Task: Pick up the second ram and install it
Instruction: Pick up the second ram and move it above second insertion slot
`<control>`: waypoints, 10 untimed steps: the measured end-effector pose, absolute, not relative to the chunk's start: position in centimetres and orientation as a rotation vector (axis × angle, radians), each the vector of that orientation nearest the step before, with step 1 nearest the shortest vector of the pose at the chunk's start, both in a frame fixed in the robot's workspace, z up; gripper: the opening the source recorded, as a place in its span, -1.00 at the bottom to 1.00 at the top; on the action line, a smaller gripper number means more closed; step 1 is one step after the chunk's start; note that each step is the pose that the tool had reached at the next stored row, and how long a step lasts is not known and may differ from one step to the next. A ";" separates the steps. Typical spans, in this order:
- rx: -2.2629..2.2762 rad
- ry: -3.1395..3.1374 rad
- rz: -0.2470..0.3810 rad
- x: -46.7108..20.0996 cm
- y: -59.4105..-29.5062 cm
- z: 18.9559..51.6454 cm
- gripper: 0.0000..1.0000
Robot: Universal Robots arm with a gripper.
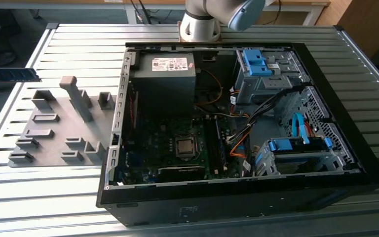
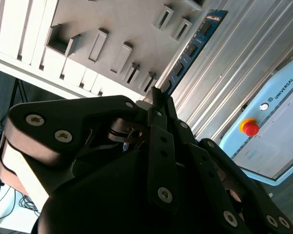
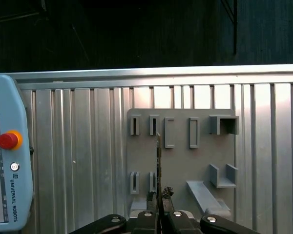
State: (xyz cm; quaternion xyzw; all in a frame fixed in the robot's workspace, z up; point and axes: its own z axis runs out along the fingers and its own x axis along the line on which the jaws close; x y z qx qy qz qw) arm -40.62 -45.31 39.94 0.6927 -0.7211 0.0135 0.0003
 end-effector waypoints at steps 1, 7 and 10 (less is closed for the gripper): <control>2.176 -2.265 0.042 -40.6 -45.3 40.0 -0.72; 2.176 -2.265 0.042 -40.6 -45.3 40.7 -0.72; 2.176 -2.265 0.042 -40.6 -45.3 41.0 -0.72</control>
